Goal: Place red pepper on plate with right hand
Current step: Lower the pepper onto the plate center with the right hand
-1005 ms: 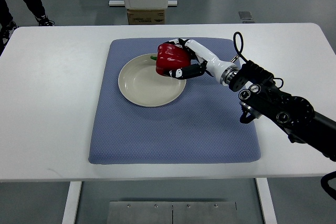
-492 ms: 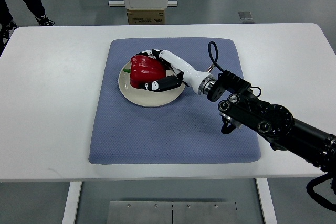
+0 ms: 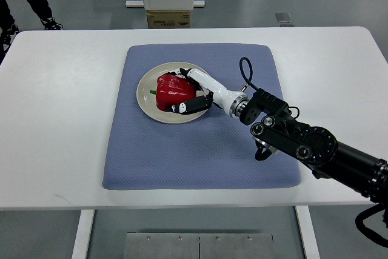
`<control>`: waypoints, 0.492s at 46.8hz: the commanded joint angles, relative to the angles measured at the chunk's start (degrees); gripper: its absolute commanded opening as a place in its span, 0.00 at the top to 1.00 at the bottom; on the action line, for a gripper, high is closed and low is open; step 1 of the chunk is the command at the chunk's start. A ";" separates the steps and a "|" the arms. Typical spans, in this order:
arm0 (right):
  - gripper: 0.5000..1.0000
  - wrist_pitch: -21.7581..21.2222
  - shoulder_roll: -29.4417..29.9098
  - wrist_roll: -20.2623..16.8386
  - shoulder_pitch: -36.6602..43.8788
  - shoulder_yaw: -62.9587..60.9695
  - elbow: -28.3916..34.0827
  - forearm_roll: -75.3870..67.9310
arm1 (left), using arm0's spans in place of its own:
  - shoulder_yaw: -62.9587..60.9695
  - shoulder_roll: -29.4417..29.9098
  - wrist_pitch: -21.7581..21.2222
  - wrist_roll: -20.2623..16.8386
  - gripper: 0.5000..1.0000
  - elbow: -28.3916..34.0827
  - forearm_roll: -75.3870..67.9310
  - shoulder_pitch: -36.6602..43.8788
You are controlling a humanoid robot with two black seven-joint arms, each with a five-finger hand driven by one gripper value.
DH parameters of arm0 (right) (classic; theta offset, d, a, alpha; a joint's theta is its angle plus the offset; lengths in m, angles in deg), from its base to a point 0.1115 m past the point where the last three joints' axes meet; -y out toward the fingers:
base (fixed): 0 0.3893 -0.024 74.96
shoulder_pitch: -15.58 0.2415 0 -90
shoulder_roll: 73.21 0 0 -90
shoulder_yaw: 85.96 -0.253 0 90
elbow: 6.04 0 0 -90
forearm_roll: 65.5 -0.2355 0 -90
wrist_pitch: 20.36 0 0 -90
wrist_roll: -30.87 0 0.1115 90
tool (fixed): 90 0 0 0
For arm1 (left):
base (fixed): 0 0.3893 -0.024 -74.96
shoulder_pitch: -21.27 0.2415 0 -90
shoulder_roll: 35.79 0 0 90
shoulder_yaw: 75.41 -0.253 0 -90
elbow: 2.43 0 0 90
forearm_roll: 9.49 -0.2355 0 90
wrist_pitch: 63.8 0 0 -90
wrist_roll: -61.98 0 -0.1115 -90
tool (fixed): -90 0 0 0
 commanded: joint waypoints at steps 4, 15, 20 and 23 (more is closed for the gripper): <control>1.00 0.36 0.00 -1.90 -0.43 0.00 0.00 -0.08 | 0.03 0.00 0.00 0.00 0.00 0.01 0.03 0.00; 1.00 1.42 0.00 -2.17 -0.43 0.00 -0.08 -1.58 | -0.06 0.00 0.00 0.00 0.00 0.01 0.03 0.00; 1.00 1.42 0.00 -1.99 -0.43 -0.09 -0.08 -2.11 | -0.06 0.00 0.00 0.00 0.00 0.01 -0.05 0.00; 0.68 1.42 0.00 -1.90 -0.43 -0.09 -0.08 -2.11 | 0.03 0.00 0.00 0.00 0.00 0.01 -0.05 0.00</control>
